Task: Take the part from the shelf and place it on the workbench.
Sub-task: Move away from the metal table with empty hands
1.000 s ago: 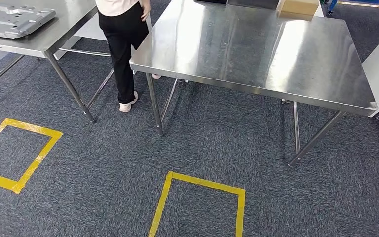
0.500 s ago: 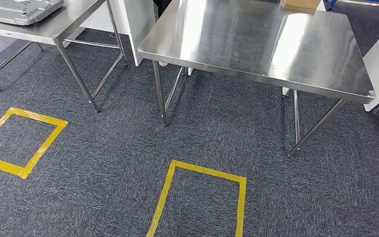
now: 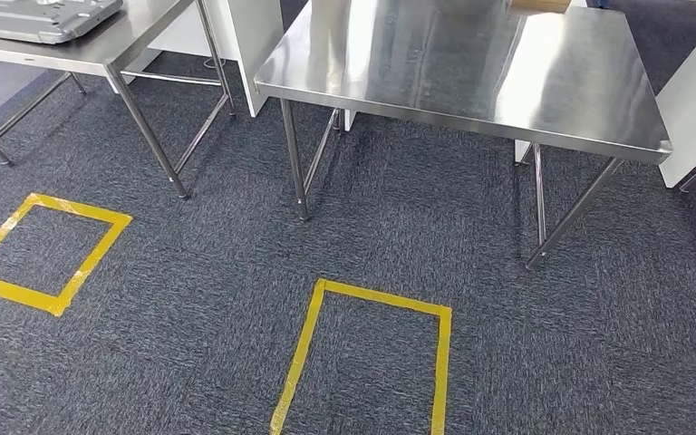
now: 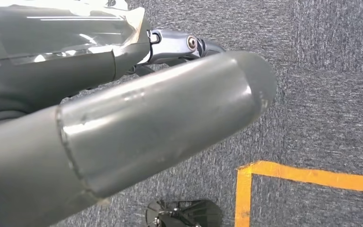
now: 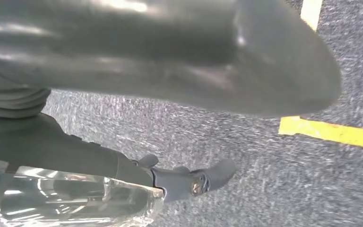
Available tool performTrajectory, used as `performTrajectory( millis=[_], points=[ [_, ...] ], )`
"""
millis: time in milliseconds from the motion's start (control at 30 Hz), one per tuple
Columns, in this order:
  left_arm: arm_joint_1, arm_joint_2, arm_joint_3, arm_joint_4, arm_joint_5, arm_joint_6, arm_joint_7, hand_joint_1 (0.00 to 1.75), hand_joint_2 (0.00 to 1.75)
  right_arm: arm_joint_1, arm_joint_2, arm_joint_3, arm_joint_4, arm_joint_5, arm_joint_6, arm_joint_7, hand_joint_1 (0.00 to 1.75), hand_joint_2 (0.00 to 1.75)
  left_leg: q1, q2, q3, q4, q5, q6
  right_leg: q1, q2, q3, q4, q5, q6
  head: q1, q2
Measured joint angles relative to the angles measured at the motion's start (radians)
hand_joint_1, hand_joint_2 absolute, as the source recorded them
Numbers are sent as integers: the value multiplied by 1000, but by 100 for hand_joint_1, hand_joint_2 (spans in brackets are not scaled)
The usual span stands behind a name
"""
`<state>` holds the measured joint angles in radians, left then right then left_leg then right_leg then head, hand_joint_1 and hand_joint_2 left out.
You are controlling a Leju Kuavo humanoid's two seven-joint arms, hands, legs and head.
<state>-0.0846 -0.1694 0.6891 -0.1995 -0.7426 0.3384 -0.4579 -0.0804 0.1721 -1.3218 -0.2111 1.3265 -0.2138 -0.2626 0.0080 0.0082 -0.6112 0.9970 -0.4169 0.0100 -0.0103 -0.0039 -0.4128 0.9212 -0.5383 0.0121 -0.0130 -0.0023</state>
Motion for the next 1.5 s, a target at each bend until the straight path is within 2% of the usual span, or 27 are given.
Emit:
performTrajectory(
  millis=[33, 100, 167, 200, 233, 300, 367, 467, 533, 633, 667, 700, 733, 800, 833, 900, 933, 1000, 1033, 1100, 1167, 1200, 1233, 1300, 1367, 1400, 1500],
  points=[
    [1, 0, 0, 0, 0, 0, -1, 0, 0, 2, 1, 0, 0, 0, 0, 1, 0, 0, 2, -3, -13, 33, -30, -5, -5, -2, -3, -1, 6, -10, -2, 0],
    [2, 1, 1, 0, 0, 0, -1, 0, 0, 3, 2, 0, 0, 0, 0, 1, 0, 0, 5, -7, -56, 157, -117, -16, -6, -6, -12, 0, 17, -25, -5, 0],
    [4, 1, 1, 0, 0, 1, -1, 0, 0, 5, 3, 0, 0, 0, 0, 1, 0, 0, 8, -9, -90, 273, -164, -24, -4, -9, -22, 3, 22, -28, -5, 0],
    [5, 2, 1, 0, 0, 1, -1, 0, 0, 7, 3, 0, 0, 2, 1, 1, 0, 0, 10, -9, -82, 281, -158, -27, -4, -9, -25, 6, 23, -28, -5, 0],
    [6, 2, 1, 0, 0, 2, -1, 0, 0, 8, 3, 0, 0, 5, 2, 1, 0, 0, 13, -8, -54, 248, -136, -29, -4, -9, -28, 11, 24, -27, -5, 0],
    [6, 3, 1, 0, -1, 3, -1, 0, 0, 7, 4, 2, 0, 16, 8, 1, 0, 0, 18, 2, 33, 113, -84, -29, -3, -10, -31, 23, 21, -22, -6, 0],
    [5, 4, 1, 0, -3, 4, -1, 0, 0, 7, 5, 5, 0, 23, 13, 1, 0, 0, 15, 14, 80, 25, -66, -20, 2, -12, -40, 36, 17, -14, -5, 0],
    [4, 4, 1, 0, -6, 5, -1, 0, 0, 6, 4, 8, 0, 28, 16, 1, 0, 0, 8, 8, 72, 6, -64, 4, 10, -20, -53, 44, 17, 3, -5, 0],
    [4, 4, 2, 0, -8, 6, -1, 0, 0, 6, 3, 9, 0, 31, 16, 0, 0, 0, 9, 2, 65, -3, -53, 23, 8, -16, -75, 82, -6, 11, -5, 0],
    [4, 3, 2, 0, -10, 8, 0, 0, 0, 7, 3, 12, 0, 32, 16, 0, 0, 0, 8, -5, 51, -6, -42, 37, 3, -5, -171, 276, -93, 9, -3, 0],
    [5, 3, 2, 0, -10, 8, 0, 0, 0, 8, 3, 13, 0, 33, 16, -1, 0, 0, 7, -9, 47, -6, -39, 38, 2, -3, -198, 332, -109, 12, -3, 0],
    [6, 3, 3, 0, -10, 8, 0, 0, 0, 9, 3, 15, 0, 34, 16, -1, 0, 0, 6, -14, 44, -6, -37, 38, 1, -2, -206, 352, -109, 18, -3, 0],
    [7, 3, 3, 0, -10, 8, 0, 0, 0, 9, 3, 16, 0, 34, 16, -1, 0, 0, 6, -19, 42, -6, -34, 37, 0, -2, -193, 328, -92, 25, -3, 0],
    [7, 2, 4, 0, -10, 8, 0, 0, 0, 10, 3, 18, 0, 35, 16, -1, 0, 0, 6, -32, 41, -6, -29, 31, -4, 10, -119, 184, -33, 36, -2, 0],
    [7, 2, 5, 0, -10, 8, 0, 0, 0, 9, 3, 19, 0, 35, 16, -1, 0, 0, 3, -38, 41, -4, -27, 27, -3, 18, -86, 114, -8, 36, -2, 0],
    [7, 2, 6, 0, -10, 9, 0, 0, 0, 8, 2, 22, 0, 35, 16, -1, 0, 0, -1, -45, 38, -2, -22, 17, 1, 28, -60, 47, 14, 27, -3, 0],
    [8, 2, 7, 0, -10, 9, 1, 0, 0, 8, 2, 23, 0, 36, 17, -1, 0, 0, -2, -48, 36, -2, -20, 11, 5, 25, -63, 46, 17, 20, -4, 0],
    [9, 2, 9, 0, -10, 10, 1, 0, 0, 7, 4, 25, 0, 37, 18, -1, 0, 0, 1, -49, 29, 6, -23, 1, -3, 16, -64, 45, 25, 5, -4, 0],
    [10, 2, 10, 0, -10, 11, 1, 0, 0, 7, 5, 25, 0, 38, 18, -1, 0, 0, 3, -43, 17, 28, -41, -4, -7, 10, -64, 44, 31, -5, -6, 0],
    [10, 3, 10, 0, -10, 12, 1, 0, 0, 8, 7, 26, 0, 39, 18, -1, 0, 0, 5, -27, -28, 131, -111, -12, -9, -2, -67, 43, 38, -19, -10, 0],
    [11, 3, 10, 0, -10, 15, 1, 0, 0, 11, 7, 26, 0, 39, 19, -1, 0, 0, 7, -19, -82, 263, -174, -19, -6, -16, -73, 44, 40, -24, -12, 0],
    [12, 2, 10, 0, -10, 16, 1, 0, 0, 12, 7, 26, 0, 40, 19, -1, 0, 0, 8, -16, -92, 295, -180, -21, -5, -24, -75, 44, 40, -24, -12, 0],
    [14, 2, 10, 0, -10, 17, 1, 0, 0, 13, 7, 27, 0, 40, 19, -1, 0, 0, 10, -13, -81, 285, -166, -22, -5, -30, -75, 45, 40, -24, -12, 0],
    [14, 2, 10, 0, -10, 18, 1, 0, 0, 12, 8, 27, 0, 40, 19, -1, 0, 0, 14, 6, -10, 163, -103, -22, -5, -38, -72, 48, 38, -21, -12, 0],
    [13, 2, 10, 0, -10, 18, 1, 0, 0, 10, 8, 28, 0, 40, 19, -1, 0, 0, 12, 31, 49, 46, -66, -15, 3, -45, -74, 56, 33, -12, -12, 0],
    [12, 2, 10, 0, -10, 18, 1, 0, 0, 10, 8, 28, 0, 40, 19, -1, 0, 0, 10, 38, 59, 21, -62, -11, 7, -49, -77, 59, 31, -7, -10, 0],
    [13, 1, 10, 0, -11, 18, 1, 0, 0, 9, 7, 30, 0, 42, 19, -1, 0, 0, 4, 22, 55, 11, -57, 10, 11, -58, -81, 62, 27, 9, -7, 0]
  ],
)
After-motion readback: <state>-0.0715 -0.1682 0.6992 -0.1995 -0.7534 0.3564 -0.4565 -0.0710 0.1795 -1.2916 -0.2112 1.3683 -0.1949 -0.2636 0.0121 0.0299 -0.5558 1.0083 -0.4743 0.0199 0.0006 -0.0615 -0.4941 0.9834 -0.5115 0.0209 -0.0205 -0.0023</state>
